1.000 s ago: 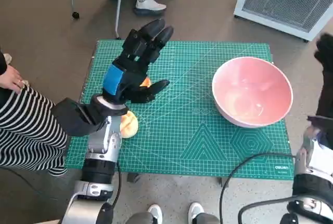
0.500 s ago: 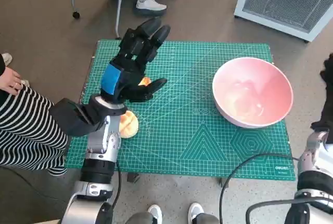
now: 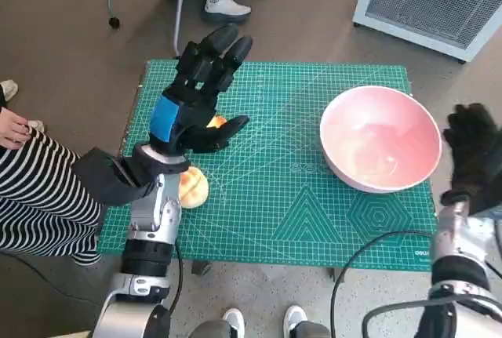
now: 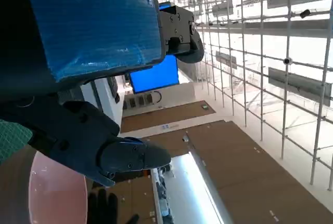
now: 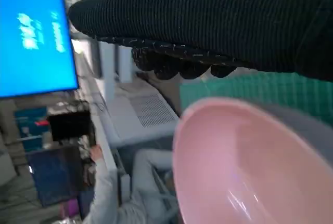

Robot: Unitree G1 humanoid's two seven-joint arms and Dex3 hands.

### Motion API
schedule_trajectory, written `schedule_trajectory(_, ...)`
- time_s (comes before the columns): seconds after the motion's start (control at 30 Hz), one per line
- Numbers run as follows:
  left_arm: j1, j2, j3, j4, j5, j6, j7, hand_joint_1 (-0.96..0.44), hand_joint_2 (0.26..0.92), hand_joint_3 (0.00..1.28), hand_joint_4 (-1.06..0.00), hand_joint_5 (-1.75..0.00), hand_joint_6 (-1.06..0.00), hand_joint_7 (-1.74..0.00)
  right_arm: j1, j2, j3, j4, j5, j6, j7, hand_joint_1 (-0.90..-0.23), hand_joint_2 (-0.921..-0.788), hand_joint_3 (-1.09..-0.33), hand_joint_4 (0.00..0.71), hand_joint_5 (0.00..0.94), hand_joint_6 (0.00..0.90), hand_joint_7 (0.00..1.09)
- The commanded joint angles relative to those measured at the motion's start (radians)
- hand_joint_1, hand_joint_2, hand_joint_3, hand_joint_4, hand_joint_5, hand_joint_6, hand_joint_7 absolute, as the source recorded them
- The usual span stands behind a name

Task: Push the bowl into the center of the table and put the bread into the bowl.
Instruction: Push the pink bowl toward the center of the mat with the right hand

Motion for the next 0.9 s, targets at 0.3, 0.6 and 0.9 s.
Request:
schedule_trajectory(0.3, 0.037, 0.012, 0.012, -0.024, -0.002, -0.01, 0.004, -0.31, 0.794, 0.29, -0.13, -0.15, 0.0, -0.56, -0.043, 0.063, 0.026, 0.031, -0.006, 0.051, 0.028, -0.655, -0.921, -0.886, 0.116, 0.007, 0.084, 0.35)
schedule_trajectory(0.6, 0.055, 0.02, 0.02, -0.036, -0.006, -0.011, 0.004, -0.32, 0.84, 0.19, -0.17, -0.09, 0.0, -0.55, -0.081, 0.1, 0.018, 0.038, 0.004, 0.073, 0.026, -0.681, -0.921, -0.867, 0.15, 0.014, 0.128, 0.32)
schedule_trajectory(0.9, 0.066, 0.028, 0.035, -0.031, -0.015, -0.014, -0.004, -0.32, 0.89, 0.09, -0.2, -0.03, -0.01, -0.53, -0.12, 0.137, 0.021, 0.044, 0.003, 0.102, 0.025, -0.663, -0.921, -0.885, 0.164, 0.015, 0.127, 0.29)
